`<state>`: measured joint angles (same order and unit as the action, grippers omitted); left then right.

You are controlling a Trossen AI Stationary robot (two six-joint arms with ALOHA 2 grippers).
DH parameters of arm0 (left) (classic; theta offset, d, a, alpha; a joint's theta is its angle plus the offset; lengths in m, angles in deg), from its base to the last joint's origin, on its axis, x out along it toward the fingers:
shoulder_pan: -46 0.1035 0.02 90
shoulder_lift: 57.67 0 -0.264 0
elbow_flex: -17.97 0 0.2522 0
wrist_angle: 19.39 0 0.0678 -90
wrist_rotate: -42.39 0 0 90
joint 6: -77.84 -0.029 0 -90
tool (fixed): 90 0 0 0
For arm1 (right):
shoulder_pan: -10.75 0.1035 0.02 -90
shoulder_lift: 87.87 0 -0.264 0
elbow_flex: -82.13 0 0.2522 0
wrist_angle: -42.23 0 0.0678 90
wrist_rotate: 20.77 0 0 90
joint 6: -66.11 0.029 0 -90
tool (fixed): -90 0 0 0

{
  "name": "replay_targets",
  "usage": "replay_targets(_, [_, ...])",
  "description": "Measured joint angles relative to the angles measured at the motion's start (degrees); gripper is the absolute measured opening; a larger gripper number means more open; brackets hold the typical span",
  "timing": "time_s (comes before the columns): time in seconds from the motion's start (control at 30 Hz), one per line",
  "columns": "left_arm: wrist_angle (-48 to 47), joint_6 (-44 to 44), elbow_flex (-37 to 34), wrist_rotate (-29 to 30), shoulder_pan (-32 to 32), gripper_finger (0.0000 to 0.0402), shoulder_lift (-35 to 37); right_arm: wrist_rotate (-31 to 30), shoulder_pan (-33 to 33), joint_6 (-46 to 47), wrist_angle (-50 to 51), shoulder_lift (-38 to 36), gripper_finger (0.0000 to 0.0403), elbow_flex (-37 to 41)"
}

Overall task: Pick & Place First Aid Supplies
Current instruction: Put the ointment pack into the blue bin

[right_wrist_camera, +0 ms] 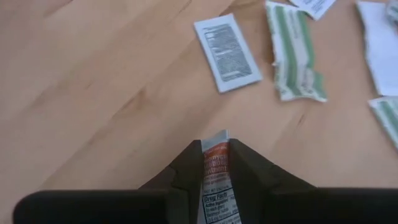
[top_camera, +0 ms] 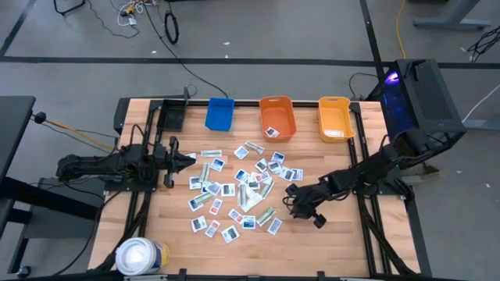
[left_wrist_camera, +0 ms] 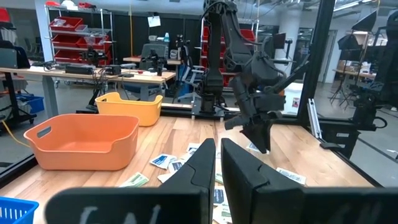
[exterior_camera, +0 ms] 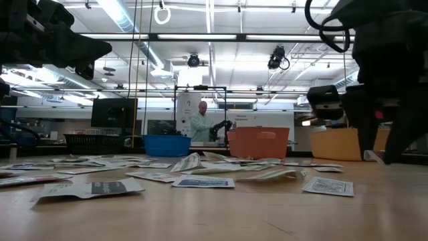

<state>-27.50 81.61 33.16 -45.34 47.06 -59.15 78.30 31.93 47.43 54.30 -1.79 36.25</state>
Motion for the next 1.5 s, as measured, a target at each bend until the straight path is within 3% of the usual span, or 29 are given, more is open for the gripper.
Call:
replay_targets(0.57, [0.04, 0.02, 0.0, 0.0, 0.0, 0.0032, 0.01, -3.07, -0.99, -0.52, 3.51, -6.25, 0.008, -1.0])
replay_targets(1.5, [0.04, 0.02, -0.01, 0.01, 0.0, 0.0032, 0.0, -4.17, -11.08, -4.77, 13.41, -6.58, 0.008, -23.45])
